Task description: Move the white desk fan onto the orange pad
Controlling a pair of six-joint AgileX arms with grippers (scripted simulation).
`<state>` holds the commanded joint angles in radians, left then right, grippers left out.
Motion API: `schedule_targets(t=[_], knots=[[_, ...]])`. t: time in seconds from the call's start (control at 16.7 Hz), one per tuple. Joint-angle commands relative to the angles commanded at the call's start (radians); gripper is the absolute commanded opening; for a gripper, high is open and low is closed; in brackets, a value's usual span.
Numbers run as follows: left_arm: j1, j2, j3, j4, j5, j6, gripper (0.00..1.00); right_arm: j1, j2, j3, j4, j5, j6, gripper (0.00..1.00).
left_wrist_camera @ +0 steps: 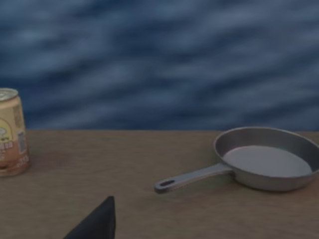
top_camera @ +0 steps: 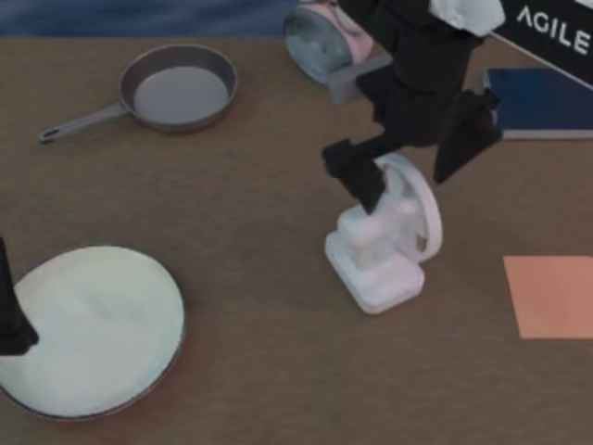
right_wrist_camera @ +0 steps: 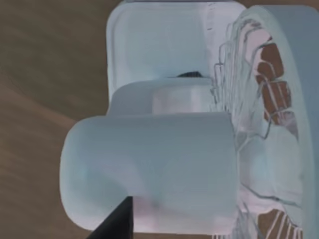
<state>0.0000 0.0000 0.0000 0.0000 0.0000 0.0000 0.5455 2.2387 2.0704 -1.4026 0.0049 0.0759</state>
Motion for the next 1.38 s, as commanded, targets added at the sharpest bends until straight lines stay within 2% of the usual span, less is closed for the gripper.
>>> schedule_targets(t=[0.54,1.14,1.38], knots=[[0.0,0.0,0.0,0.0,0.0,0.0,1.0,0.0,0.0,0.0,0.0,0.0,0.0,0.02],[0.0,0.0,0.0,0.0,0.0,0.0,1.0,-0.002,-0.007,0.002,-0.003,0.001,0.0,0.0],[0.0,0.0,0.0,0.0,0.0,0.0,1.0,-0.002,0.018,0.116,-0.093,0.001,0.003,0.0]])
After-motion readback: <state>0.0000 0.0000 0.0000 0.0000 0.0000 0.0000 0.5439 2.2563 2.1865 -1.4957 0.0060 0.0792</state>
